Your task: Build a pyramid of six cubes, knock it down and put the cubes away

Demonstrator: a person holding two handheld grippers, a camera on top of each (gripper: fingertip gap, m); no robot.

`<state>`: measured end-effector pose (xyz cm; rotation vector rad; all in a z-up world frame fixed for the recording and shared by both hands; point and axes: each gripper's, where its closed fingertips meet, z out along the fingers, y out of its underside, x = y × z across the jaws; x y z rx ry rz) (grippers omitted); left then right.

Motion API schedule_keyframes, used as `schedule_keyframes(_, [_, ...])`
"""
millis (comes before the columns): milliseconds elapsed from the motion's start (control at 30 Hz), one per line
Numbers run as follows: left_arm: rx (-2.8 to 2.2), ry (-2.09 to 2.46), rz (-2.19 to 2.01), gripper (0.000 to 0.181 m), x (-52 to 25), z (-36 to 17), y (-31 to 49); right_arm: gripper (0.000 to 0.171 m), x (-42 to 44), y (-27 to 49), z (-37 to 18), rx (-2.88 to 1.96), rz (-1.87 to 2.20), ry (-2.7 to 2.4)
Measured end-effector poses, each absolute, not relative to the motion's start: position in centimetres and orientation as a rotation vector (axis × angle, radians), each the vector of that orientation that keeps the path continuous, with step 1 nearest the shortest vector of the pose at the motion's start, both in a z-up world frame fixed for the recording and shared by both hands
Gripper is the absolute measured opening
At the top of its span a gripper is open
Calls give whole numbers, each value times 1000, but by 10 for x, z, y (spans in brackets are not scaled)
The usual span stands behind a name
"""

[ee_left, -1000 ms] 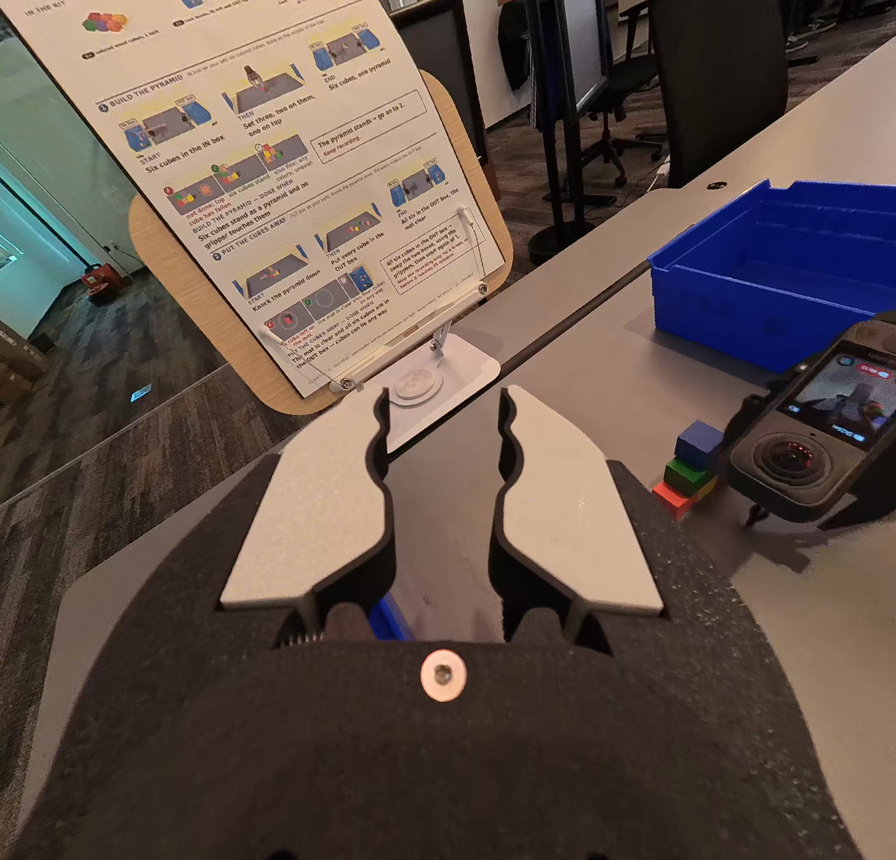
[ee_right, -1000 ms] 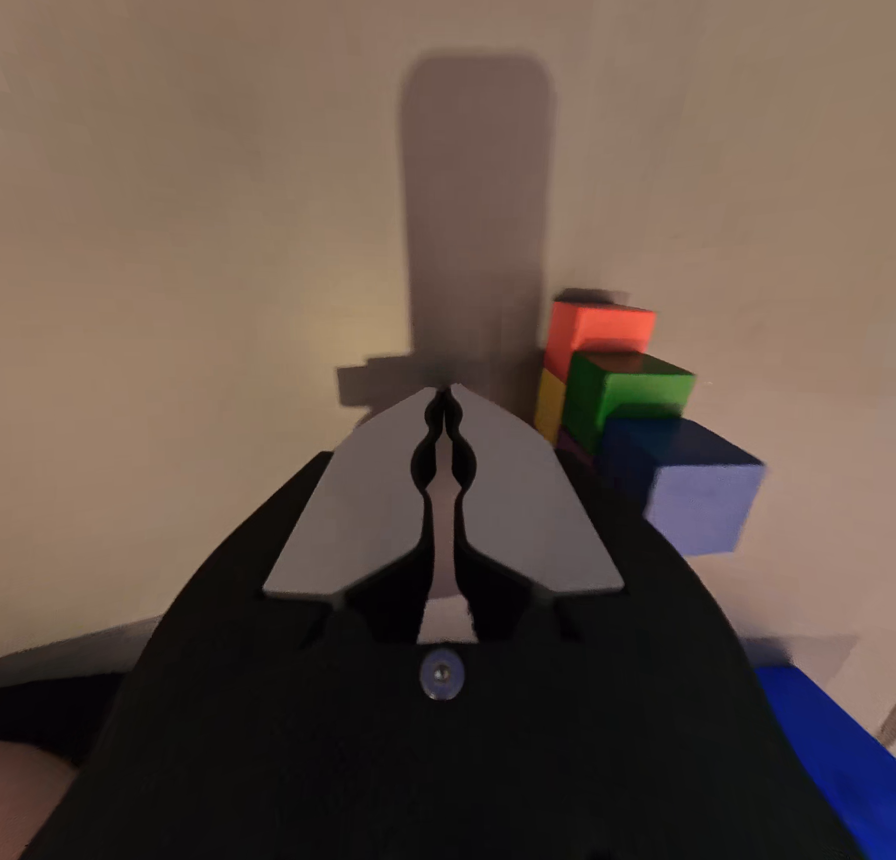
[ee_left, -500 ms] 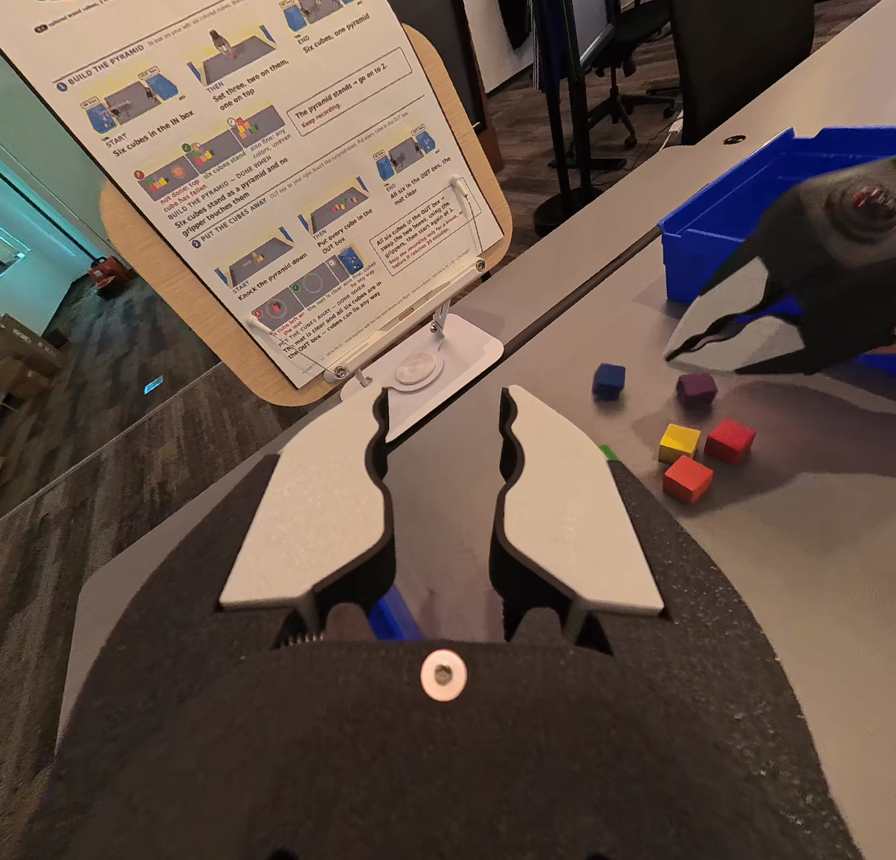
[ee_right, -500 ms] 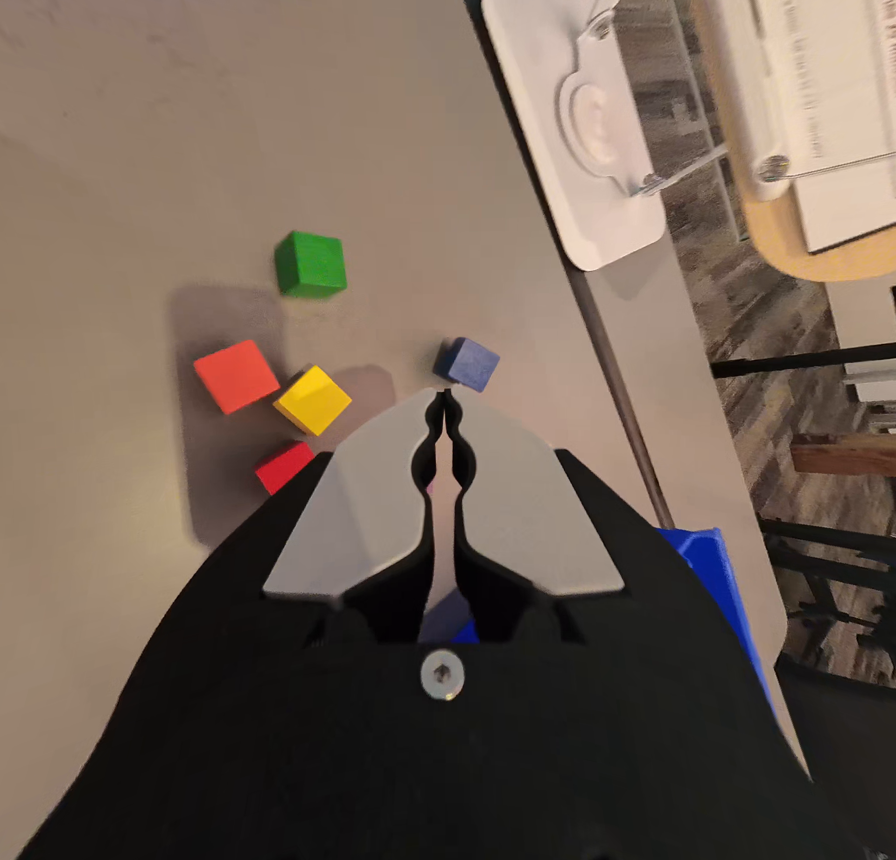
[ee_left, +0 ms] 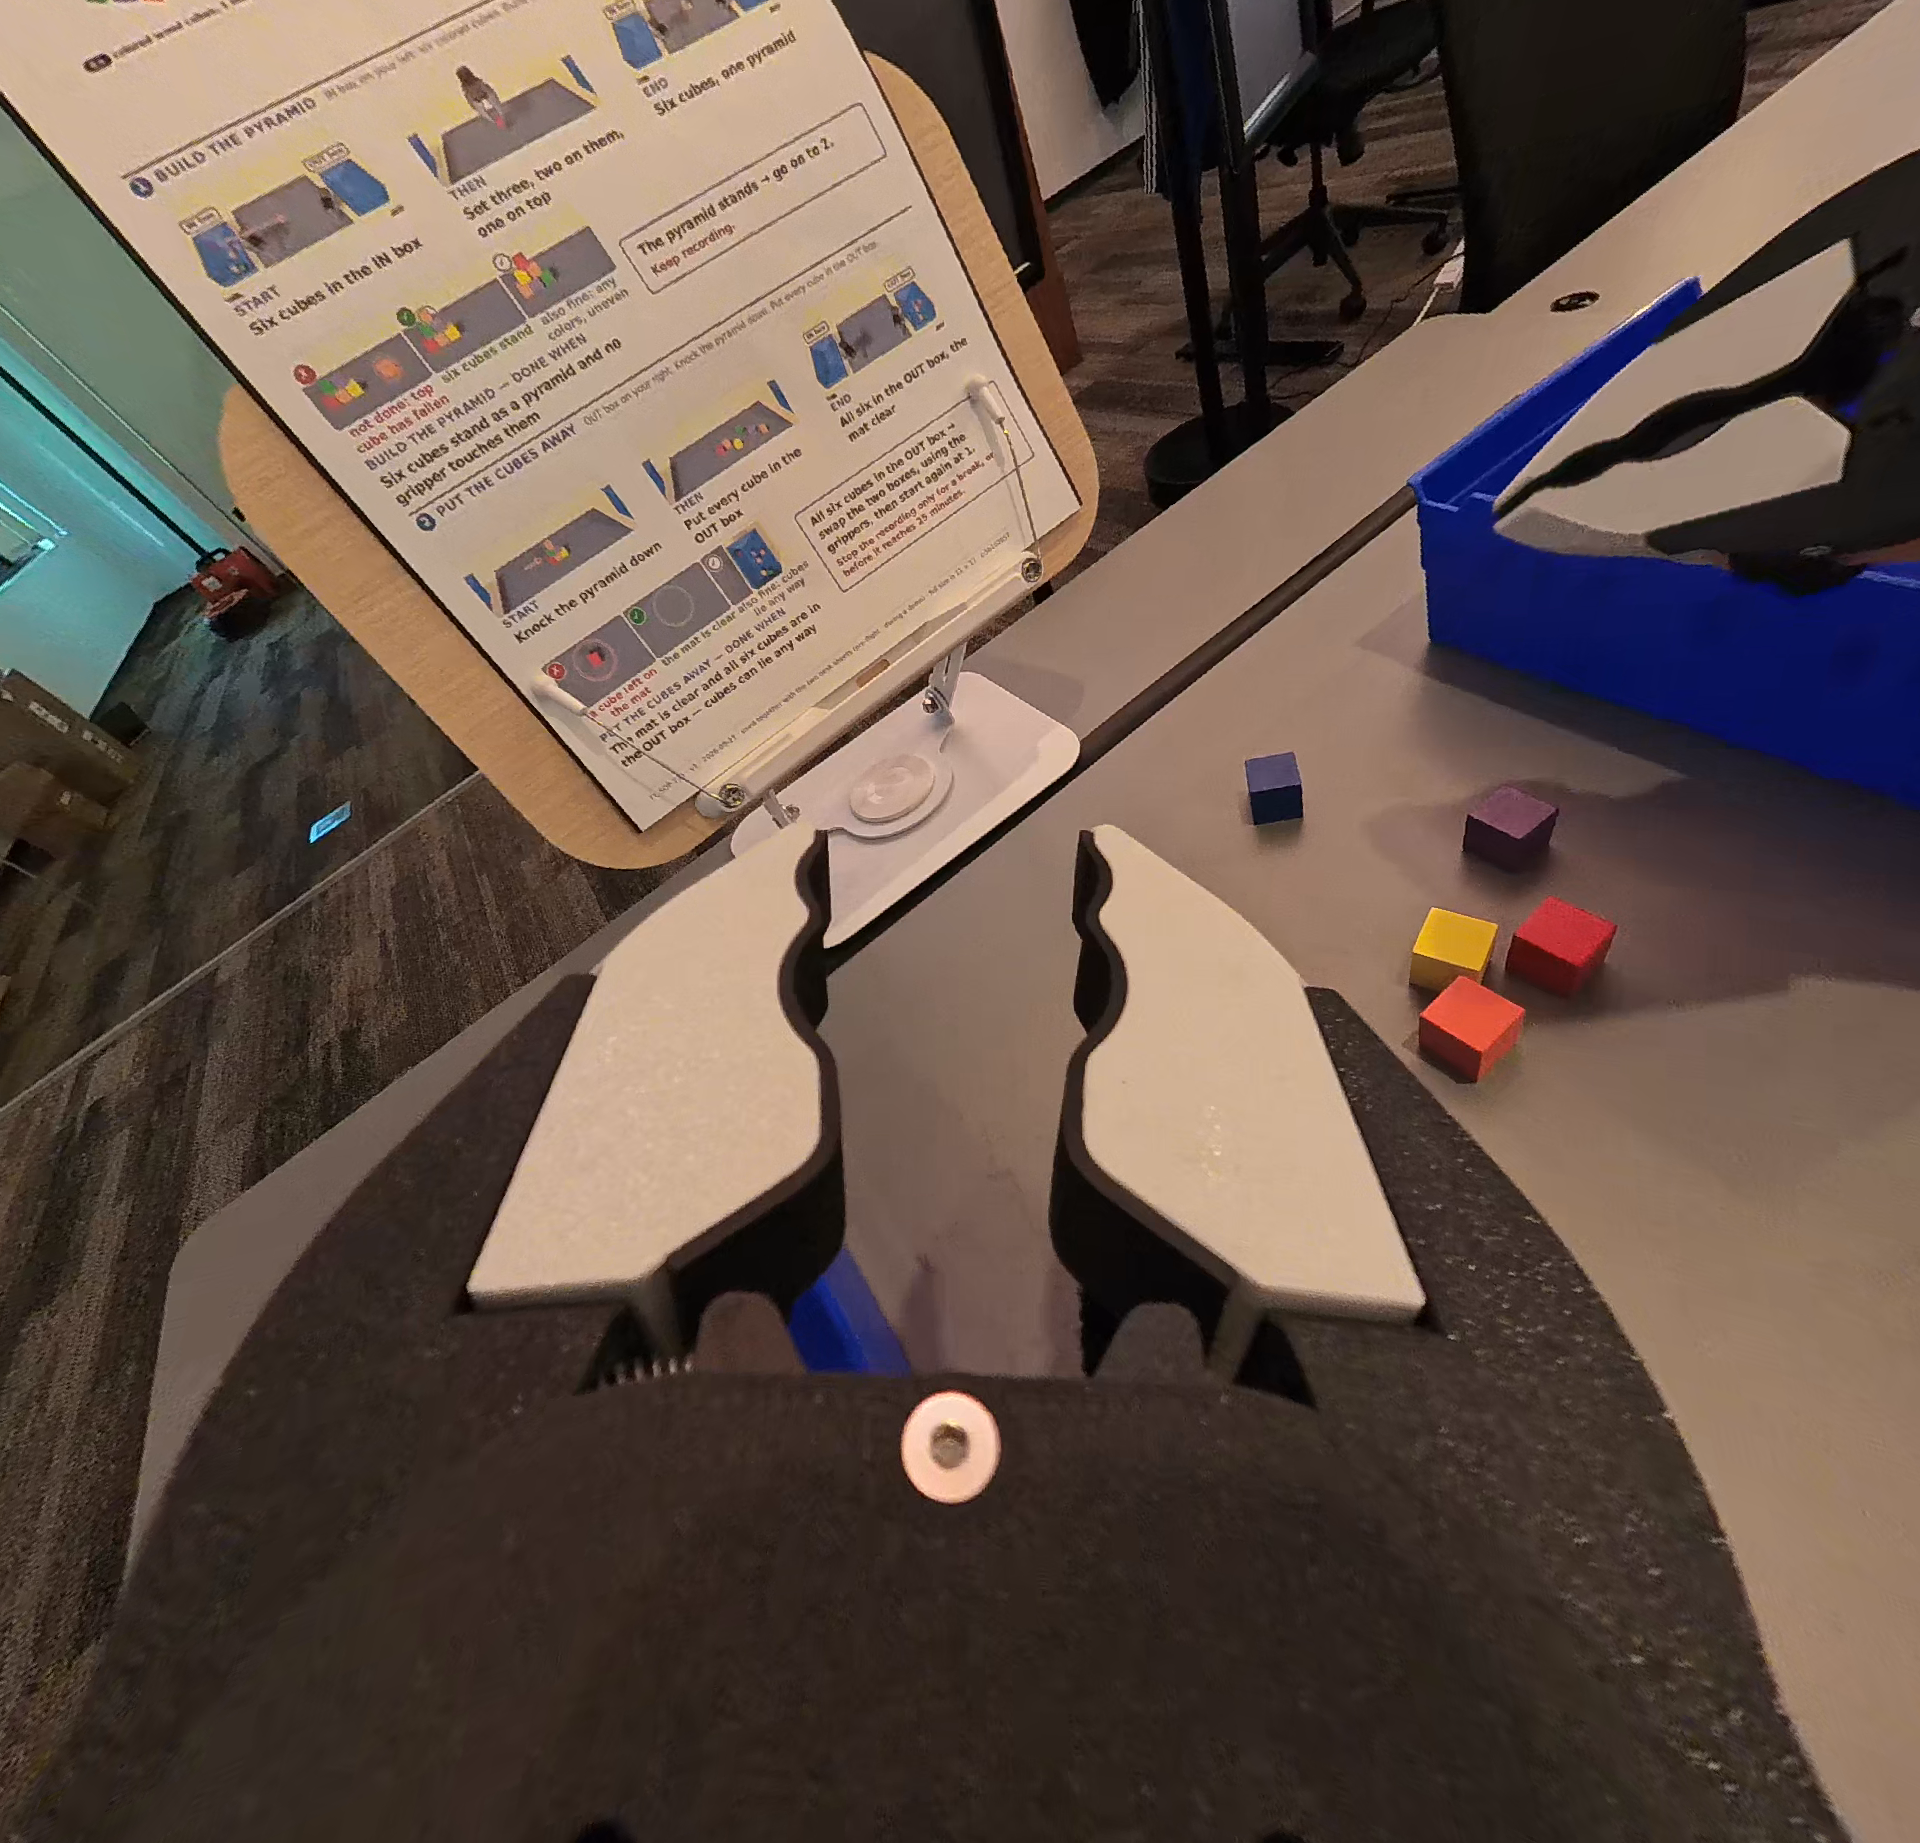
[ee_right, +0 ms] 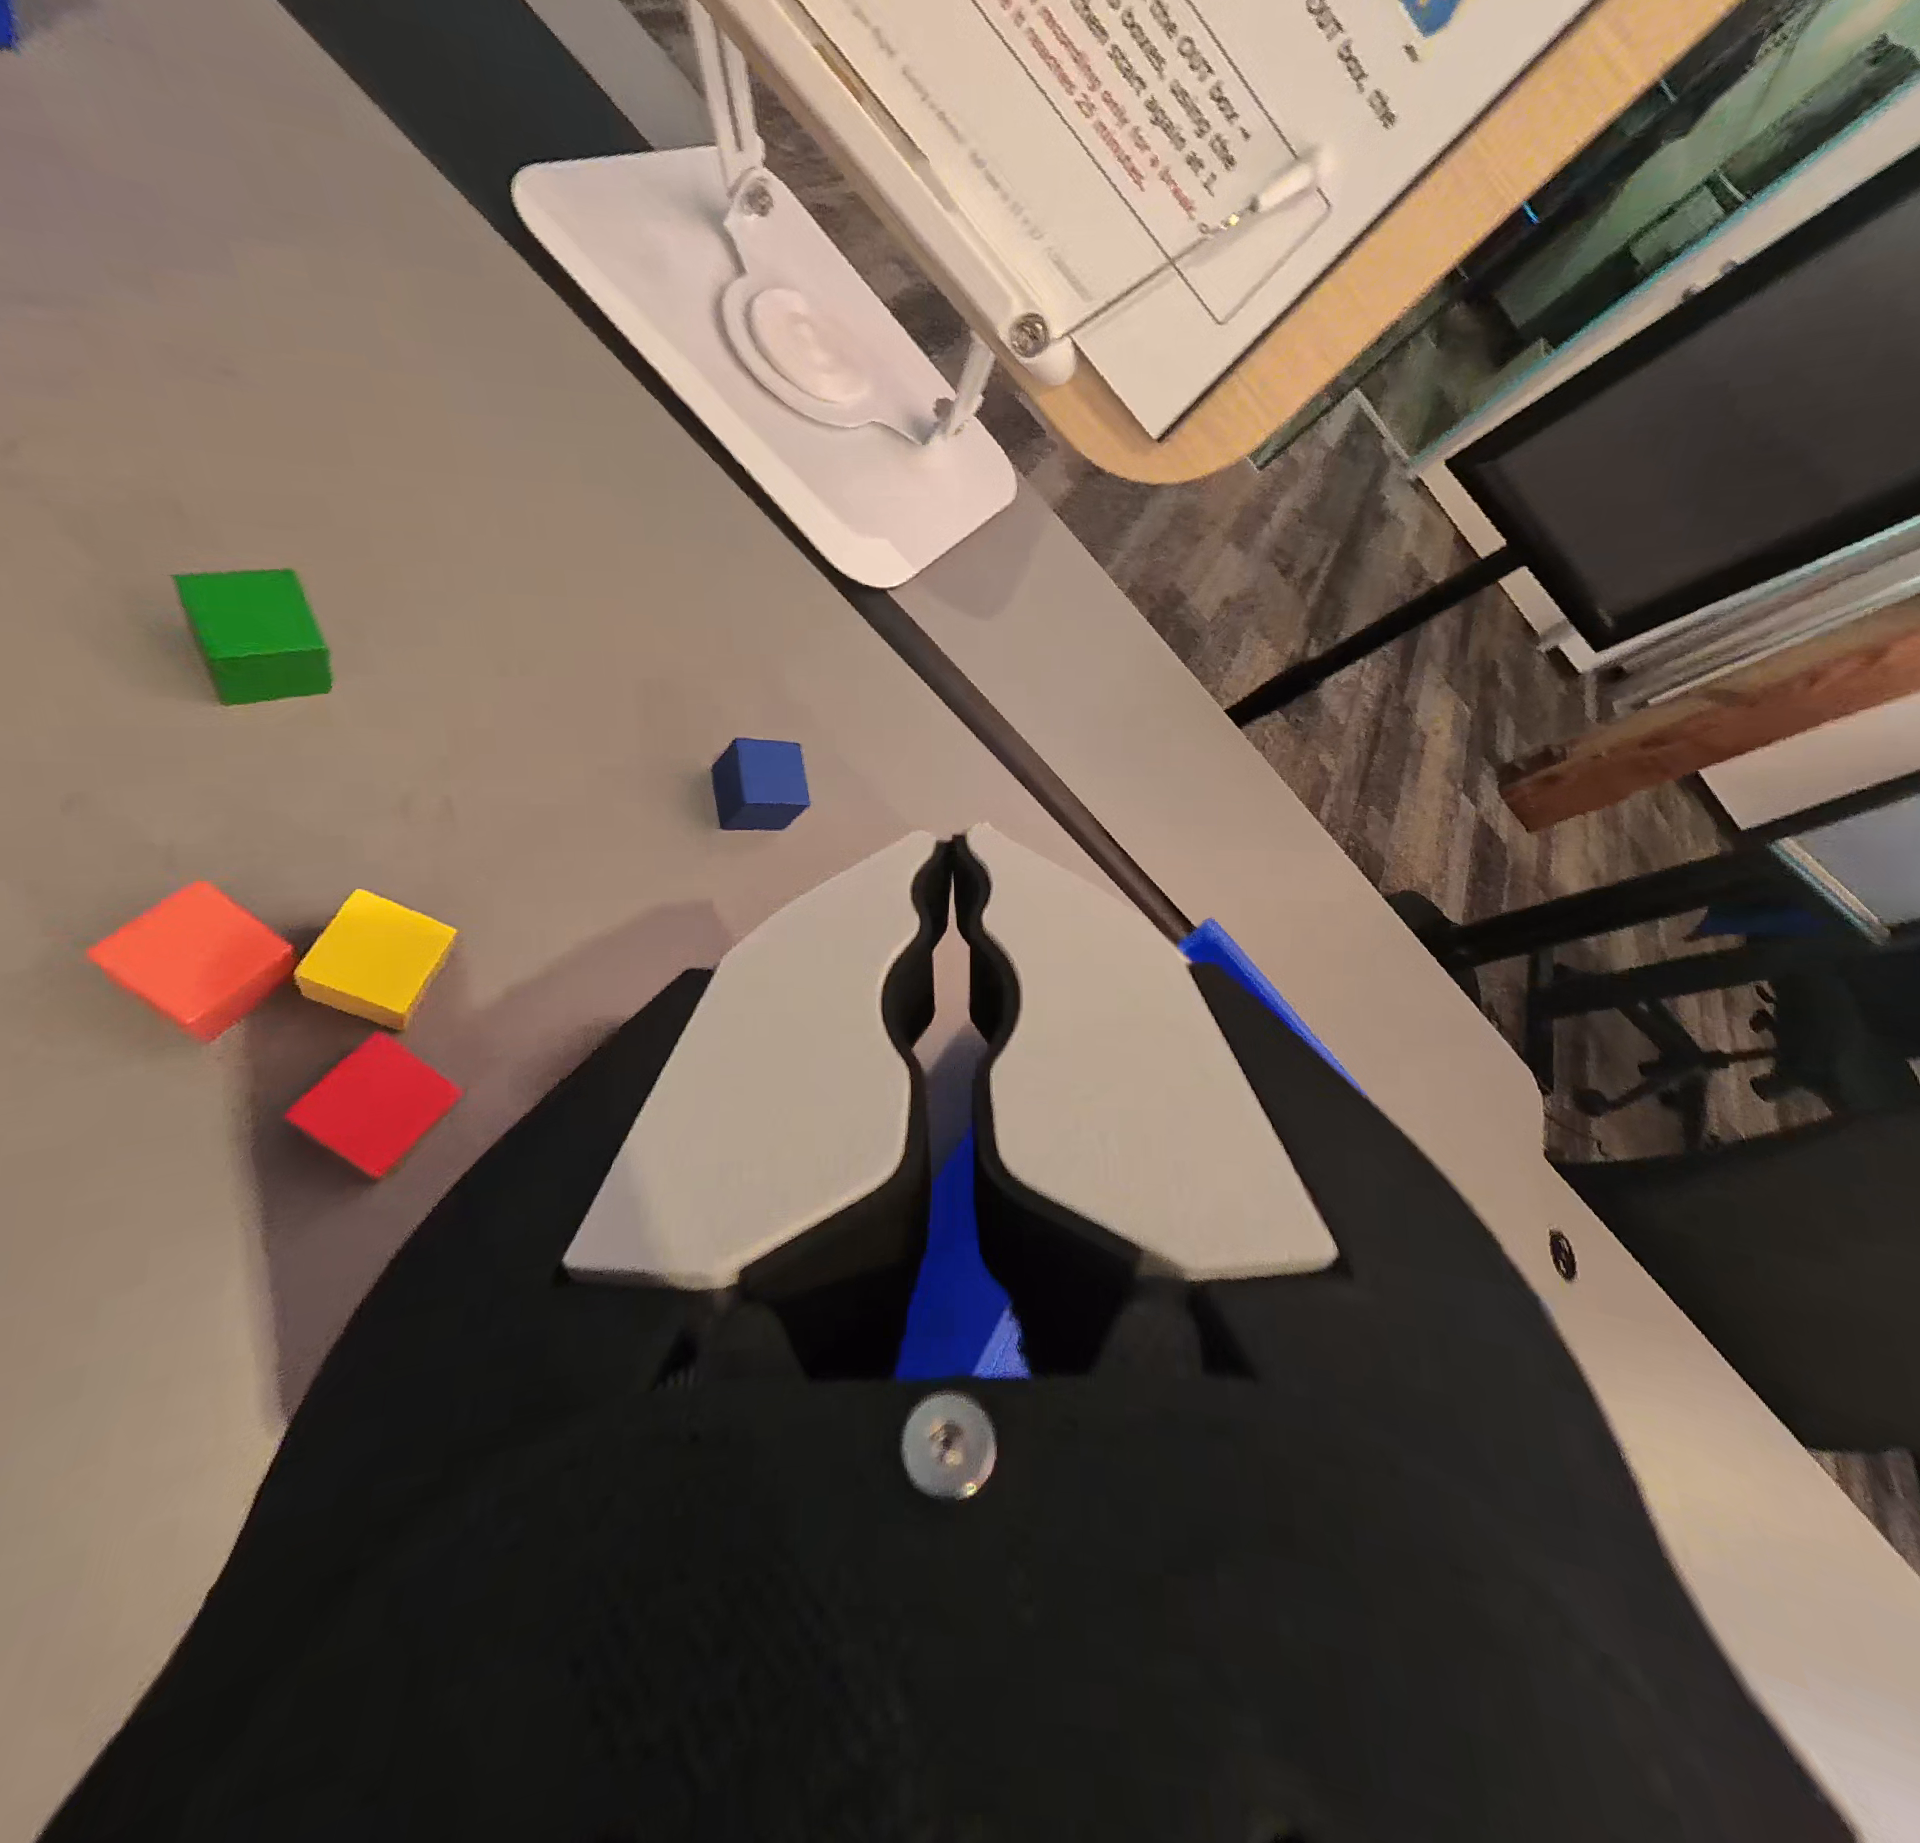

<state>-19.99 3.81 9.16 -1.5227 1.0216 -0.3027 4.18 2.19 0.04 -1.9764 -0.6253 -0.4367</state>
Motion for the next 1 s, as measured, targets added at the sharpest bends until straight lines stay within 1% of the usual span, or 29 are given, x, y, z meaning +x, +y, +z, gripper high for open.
schedule_keyframes(267, [-1517,1014,-265,45,-204,94,39,2,48,20,-7,-2015,-467,-590])
schedule_keyframes(500, [-1526,1004,-310,47,-205,95,39,5,48,12,3,-2006,-489,-537])
schedule_keyframes(800, [-1518,985,-371,52,-203,101,33,22,51,-4,-23,-2147,-262,-364])
schedule_keyframes(1000, [-1517,987,-384,53,-204,103,30,33,35,-2,-57,-2310,26,-212])
